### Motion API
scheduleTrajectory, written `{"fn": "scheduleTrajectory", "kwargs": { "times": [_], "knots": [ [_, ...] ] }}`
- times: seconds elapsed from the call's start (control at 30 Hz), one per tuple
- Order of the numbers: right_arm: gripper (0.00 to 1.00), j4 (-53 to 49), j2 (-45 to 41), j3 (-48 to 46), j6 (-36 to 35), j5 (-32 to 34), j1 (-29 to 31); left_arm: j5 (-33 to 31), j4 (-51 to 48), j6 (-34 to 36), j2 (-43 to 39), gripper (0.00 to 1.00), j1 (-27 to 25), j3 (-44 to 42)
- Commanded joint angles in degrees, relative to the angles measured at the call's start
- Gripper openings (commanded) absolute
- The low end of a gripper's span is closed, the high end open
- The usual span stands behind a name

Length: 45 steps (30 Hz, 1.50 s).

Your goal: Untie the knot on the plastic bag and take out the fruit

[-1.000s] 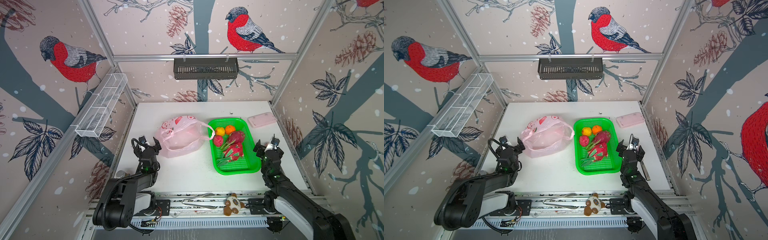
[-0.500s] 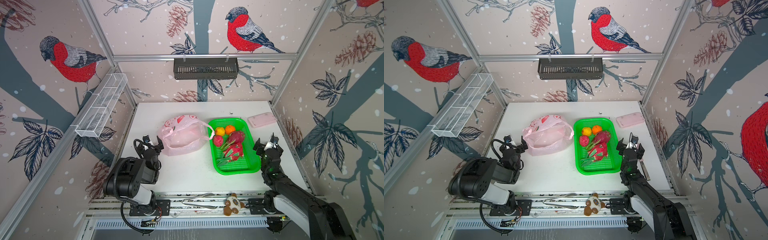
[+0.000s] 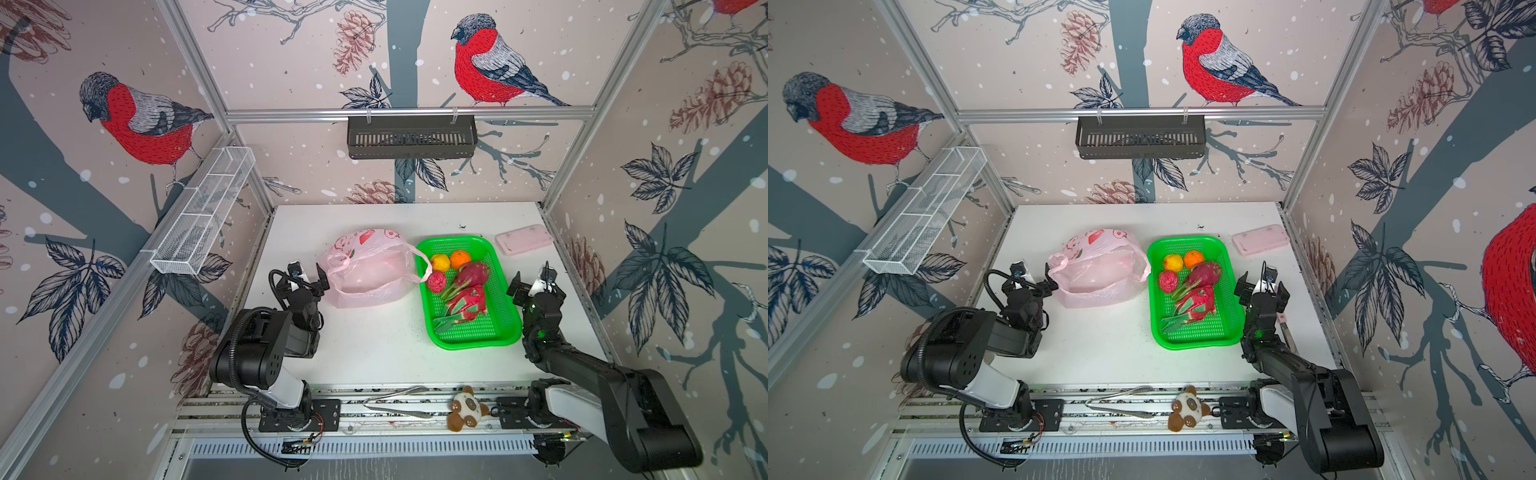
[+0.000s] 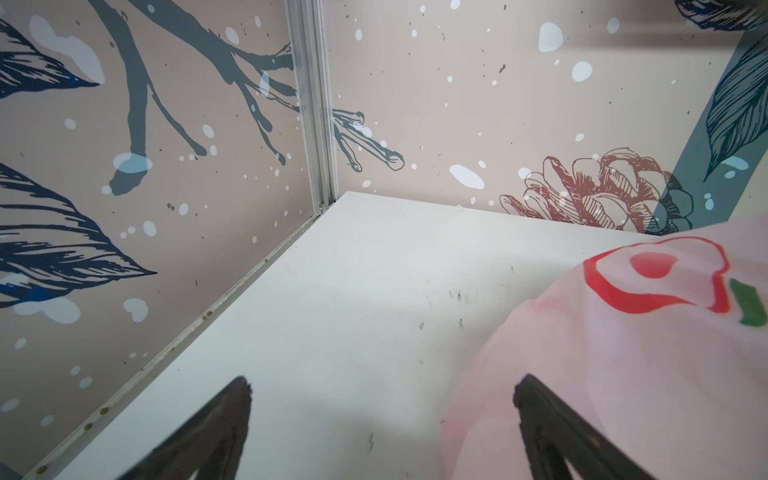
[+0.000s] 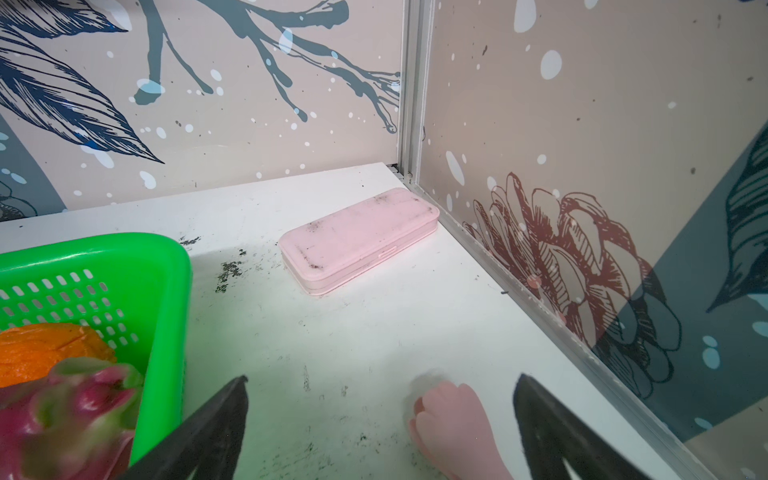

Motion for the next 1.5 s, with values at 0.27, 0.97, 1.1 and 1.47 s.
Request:
{"fn": "scheduleTrajectory", "kwargs": {
  "times": [0.27, 0.97, 1.1, 1.47],
  "knots": [
    [0.99, 11.56, 7.56, 1.75, -0.99, -5.60, -2.53, -0.65, 0.42, 0.66, -0.02, 0.99, 0.12, 0.29],
    [0.99, 21.57, 19.21, 2.47, 0.08, -9.24, -3.54, -0.69, 0.43, 0.68, -0.02, 0.99, 0.08, 0.29],
    [1.00, 17.80, 19.91, 4.87, 0.06, -8.72, -3.45, -0.73, 0.48, 0.68, -0.02, 0.99, 0.05, 0.29],
    [0.99, 17.18, 19.94, 5.10, -0.07, -8.41, -3.19, -1.16, 0.61, 1.32, 0.11, 0.99, -0.47, 0.38]
  ]
}}
